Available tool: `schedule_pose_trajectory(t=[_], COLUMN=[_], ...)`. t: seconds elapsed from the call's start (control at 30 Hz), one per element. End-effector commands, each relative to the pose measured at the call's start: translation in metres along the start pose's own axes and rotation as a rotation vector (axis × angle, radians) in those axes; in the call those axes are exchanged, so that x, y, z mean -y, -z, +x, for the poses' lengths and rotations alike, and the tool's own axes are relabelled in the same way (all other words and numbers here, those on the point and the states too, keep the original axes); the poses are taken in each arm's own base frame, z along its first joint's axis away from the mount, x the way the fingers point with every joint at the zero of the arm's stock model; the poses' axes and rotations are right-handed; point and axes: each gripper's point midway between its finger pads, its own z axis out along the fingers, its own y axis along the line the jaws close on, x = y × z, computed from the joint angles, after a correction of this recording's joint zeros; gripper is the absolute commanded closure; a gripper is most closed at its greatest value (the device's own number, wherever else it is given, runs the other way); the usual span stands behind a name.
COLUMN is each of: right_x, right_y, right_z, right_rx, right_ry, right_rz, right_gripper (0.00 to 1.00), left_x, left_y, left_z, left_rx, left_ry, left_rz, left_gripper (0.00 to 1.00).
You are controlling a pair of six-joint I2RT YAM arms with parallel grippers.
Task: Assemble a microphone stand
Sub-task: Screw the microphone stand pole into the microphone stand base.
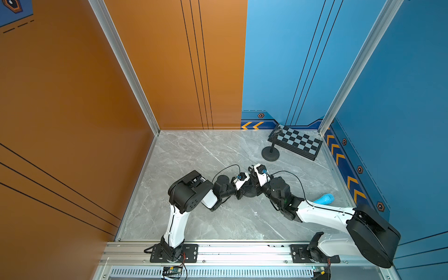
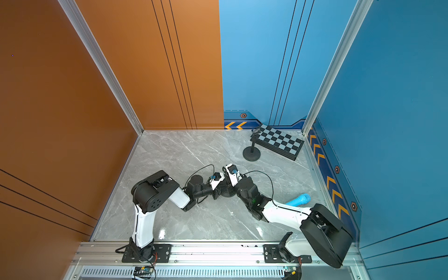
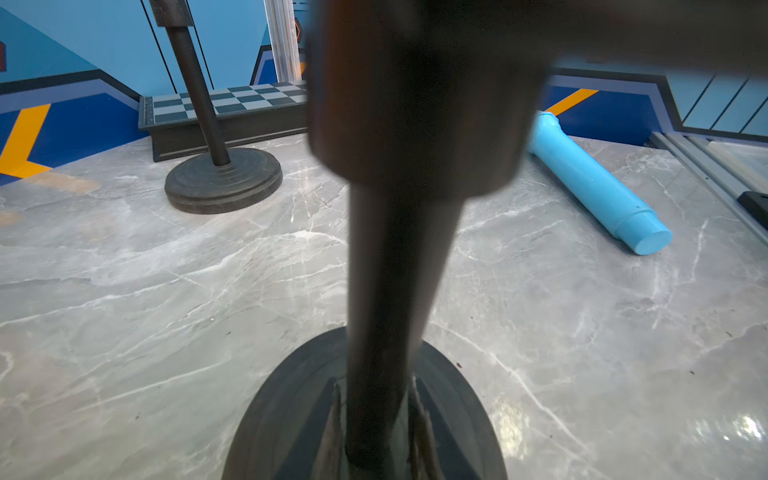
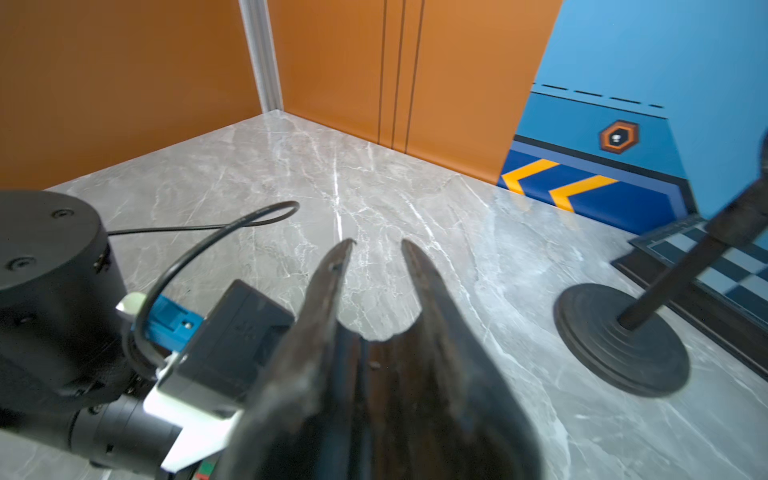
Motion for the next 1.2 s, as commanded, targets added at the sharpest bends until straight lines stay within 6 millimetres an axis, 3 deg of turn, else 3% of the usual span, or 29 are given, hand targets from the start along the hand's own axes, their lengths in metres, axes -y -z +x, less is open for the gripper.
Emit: schedule_pose_trajectory(t=[0.0,0.03,0.1,0.23,0.37,0.5,0.8,0.87,1.0,1.1,1.17], right_x=[0.026,0.021,0.007,-0.026,-0.029,-0.026,-0.021,-0.018,-0.005,0.004,0.005], right_y=[0.005,0.005,0.004,0.011,0.026,0.027,-0.003,-0.008,-0.025,-0.029,-0.025], right_z=[0.036,0.036,0.03,0.017,0.012,0.0,0.001,0.0,0.0,0.008,0.015], right_rx=[-0.094,-0.101,-0.114,-0.141,-0.205,-0.23,-0.22,-0.201,-0.161,-0.151,-0.145], right_ry=[-0.032,-0.031,-0.012,0.056,0.073,0.045,0.135,0.134,0.122,0.103,0.085], right_rz=[0.184,0.156,0.04,-0.352,-0.701,-0.893,-0.847,-0.824,-0.663,-0.537,-0.49], right_gripper=[1.0,1.0,0.87,0.62,0.56,0.56,0.57,0.63,0.88,0.96,0.96], left_x=[-0.005,-0.005,-0.004,-0.003,0.0,0.006,0.007,0.007,0.005,0.002,0.003], left_y=[0.0,0.0,0.0,0.005,0.009,0.012,0.014,0.014,0.015,0.016,0.017], left_z=[0.002,0.002,0.003,0.006,0.009,0.011,0.017,0.018,0.017,0.017,0.017], left_rx=[-0.01,-0.01,-0.009,-0.016,-0.023,-0.027,-0.041,-0.04,-0.041,-0.041,-0.042], left_ry=[0.012,0.013,0.013,0.016,0.013,0.001,0.024,0.029,0.034,0.037,0.039], left_rz=[-0.029,-0.028,-0.017,0.0,0.021,0.048,0.056,0.059,0.047,0.036,0.036], left_gripper=[0.87,0.94,1.0,1.0,1.0,1.0,1.0,1.0,1.0,1.0,1.0])
